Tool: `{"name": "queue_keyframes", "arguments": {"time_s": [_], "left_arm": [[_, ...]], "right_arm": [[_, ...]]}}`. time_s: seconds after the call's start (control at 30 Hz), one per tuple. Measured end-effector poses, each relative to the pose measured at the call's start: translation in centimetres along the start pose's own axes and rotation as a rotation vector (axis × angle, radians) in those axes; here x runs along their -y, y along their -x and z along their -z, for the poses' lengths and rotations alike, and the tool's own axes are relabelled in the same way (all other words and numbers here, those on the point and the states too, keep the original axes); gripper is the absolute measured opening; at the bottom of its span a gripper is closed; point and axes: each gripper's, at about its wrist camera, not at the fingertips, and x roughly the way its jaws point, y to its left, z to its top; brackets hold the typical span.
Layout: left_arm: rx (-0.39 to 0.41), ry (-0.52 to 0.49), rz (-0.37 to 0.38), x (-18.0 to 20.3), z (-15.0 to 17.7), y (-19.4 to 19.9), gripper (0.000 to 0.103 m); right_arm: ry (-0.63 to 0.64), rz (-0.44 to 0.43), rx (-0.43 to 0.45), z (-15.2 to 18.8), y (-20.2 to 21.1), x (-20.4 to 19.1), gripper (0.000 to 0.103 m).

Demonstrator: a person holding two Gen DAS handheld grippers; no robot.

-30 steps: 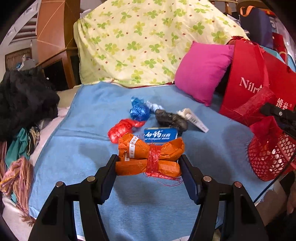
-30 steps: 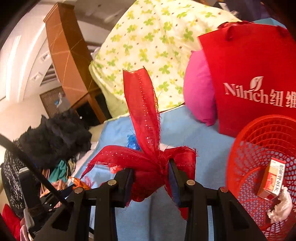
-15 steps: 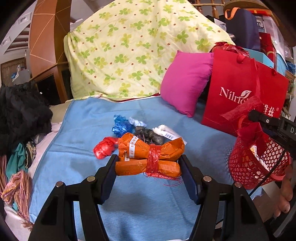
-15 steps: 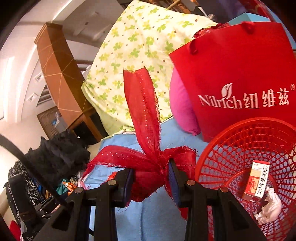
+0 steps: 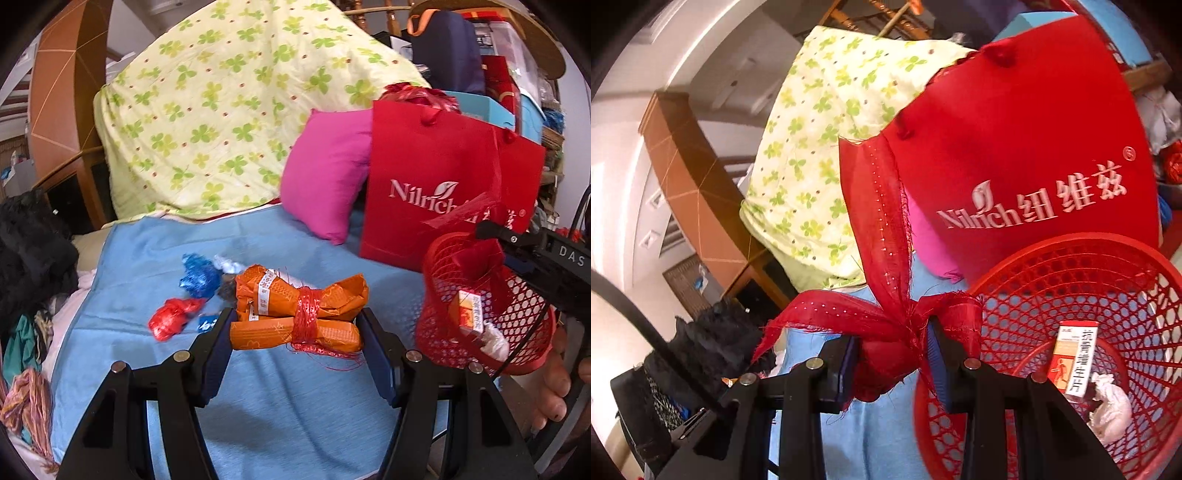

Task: Collect trash
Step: 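Carry the orange bundle and red ribbon over the red basket and release both, then return both tools to the blanket toward the red plastic bag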

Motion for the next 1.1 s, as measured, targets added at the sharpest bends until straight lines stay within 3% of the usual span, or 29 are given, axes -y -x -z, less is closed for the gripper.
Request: {"name": "queue_keyframes", "arguments": {"time_s": [0.3,0.57,0.7,0.77,0.9,1.1], "left_arm": [[0.026,-0.050,0.088,3.9,-1.6,-0.1,0.067],[0.015,-0.104,0.258,9.1,-3.2,-1.8,0.068],[0.000,-0.136,0.333,11.5,-3.3,-2.8,0.068],[-0.009,-0.152,0.353,12.4,-3.2,-3.3,0.070],[-0.027,-0.141,0.363,12.1,-2.6,-4.0,0.071],[-0.047,-0.073,0.320,7.4,-1.3,-4.8,0.072]], "right_arm": [[-0.065,0.043,0.048,-1.1,1.8,3.0,0.040],[-0.184,0.089,0.081,-1.9,3.3,6.7,0.041],[-0.251,0.114,0.096,-2.2,3.7,8.1,0.059],[-0.270,0.123,0.101,-2.3,3.9,8.4,0.061],[-0.276,0.137,0.117,-2.3,4.1,8.8,0.061],[-0.175,0.160,0.131,-2.5,3.5,6.2,0.061]]}}
